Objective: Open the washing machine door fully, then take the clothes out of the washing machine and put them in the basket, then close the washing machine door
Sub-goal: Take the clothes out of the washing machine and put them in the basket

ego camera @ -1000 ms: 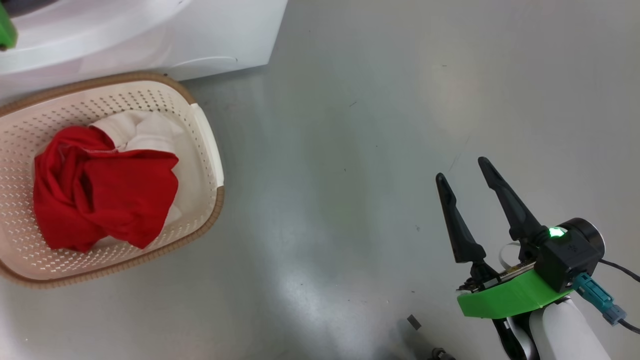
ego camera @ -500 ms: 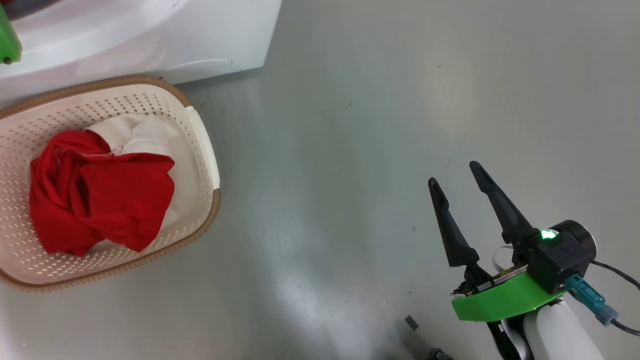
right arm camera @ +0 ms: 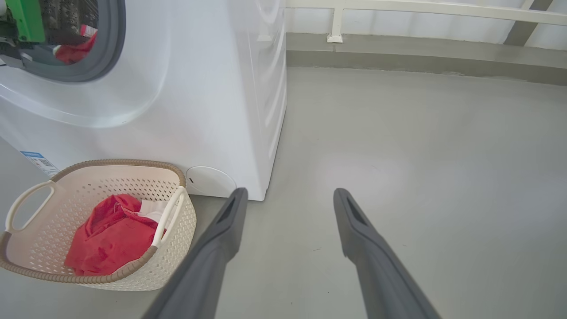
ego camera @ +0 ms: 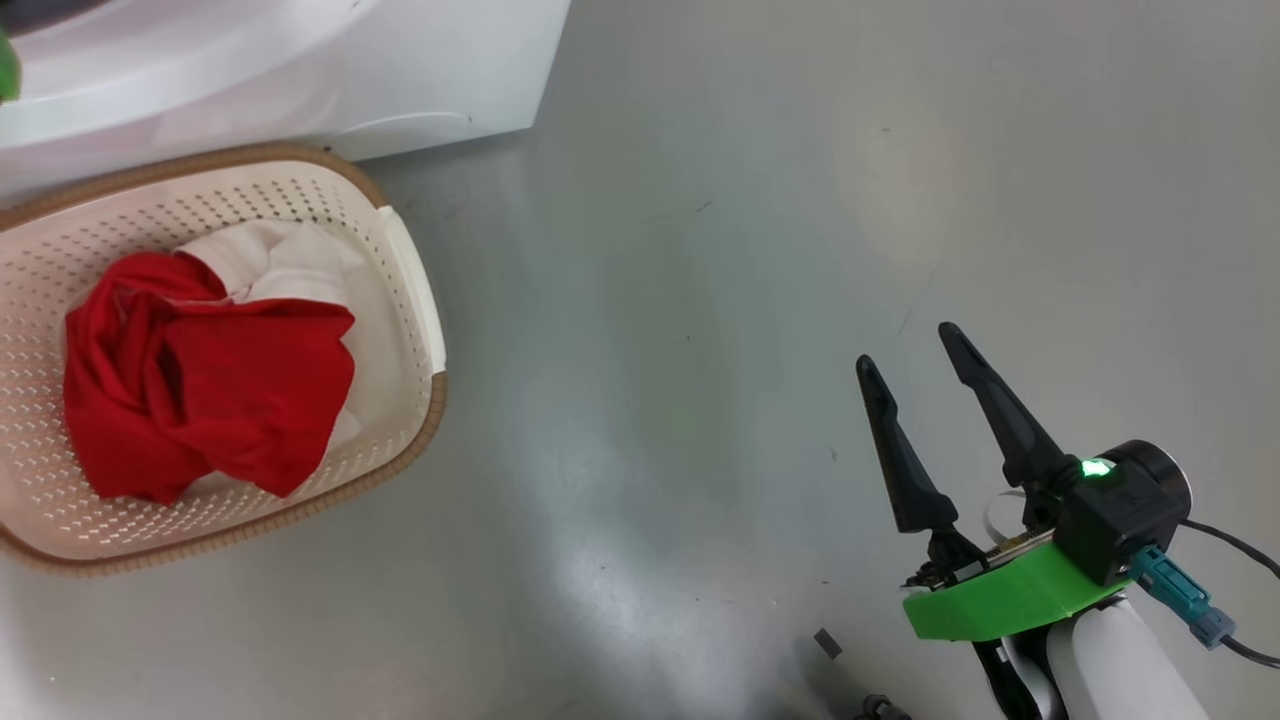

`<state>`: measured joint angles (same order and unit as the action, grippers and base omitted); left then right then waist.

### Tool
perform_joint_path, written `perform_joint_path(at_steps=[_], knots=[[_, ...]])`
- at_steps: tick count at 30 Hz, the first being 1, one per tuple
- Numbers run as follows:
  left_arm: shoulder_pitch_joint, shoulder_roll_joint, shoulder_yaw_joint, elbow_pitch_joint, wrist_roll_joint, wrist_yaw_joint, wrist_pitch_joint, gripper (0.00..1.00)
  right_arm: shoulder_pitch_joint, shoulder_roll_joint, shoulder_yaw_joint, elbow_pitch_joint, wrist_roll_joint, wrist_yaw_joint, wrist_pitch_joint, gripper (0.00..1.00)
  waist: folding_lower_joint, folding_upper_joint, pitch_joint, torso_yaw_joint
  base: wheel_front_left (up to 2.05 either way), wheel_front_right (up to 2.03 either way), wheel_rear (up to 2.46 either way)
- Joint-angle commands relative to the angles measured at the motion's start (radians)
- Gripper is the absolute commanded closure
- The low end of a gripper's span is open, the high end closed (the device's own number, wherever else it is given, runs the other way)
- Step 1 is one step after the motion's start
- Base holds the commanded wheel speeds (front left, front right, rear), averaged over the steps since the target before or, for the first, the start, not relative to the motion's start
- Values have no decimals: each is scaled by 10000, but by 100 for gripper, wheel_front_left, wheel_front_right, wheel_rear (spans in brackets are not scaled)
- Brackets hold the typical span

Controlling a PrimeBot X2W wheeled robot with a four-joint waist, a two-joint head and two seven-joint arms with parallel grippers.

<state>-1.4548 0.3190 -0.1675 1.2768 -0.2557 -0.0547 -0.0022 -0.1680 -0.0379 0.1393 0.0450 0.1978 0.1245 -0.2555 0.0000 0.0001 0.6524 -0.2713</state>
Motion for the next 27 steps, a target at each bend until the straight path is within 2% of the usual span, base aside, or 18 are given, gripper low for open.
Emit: perform_joint_path(at_steps=[1, 8, 27], knots=[[-58, 482, 42, -262, -43, -19, -197, 100, -3, -123, 154, -172, 136, 62, -63, 0, 0, -1, -1, 54, 0, 0, 0], [159, 643, 159, -409, -277, -119, -1217, 100, -117, -123, 181, -108, 170, 62, -63, 0, 0, -1, -66, 180, 0, 0, 0], [1567, 691, 232, -1308, -751, -451, -2488, 100, -143, -123, -4, -112, 221, 62, -63, 0, 0, -1, -632, 547, 0, 0, 0]])
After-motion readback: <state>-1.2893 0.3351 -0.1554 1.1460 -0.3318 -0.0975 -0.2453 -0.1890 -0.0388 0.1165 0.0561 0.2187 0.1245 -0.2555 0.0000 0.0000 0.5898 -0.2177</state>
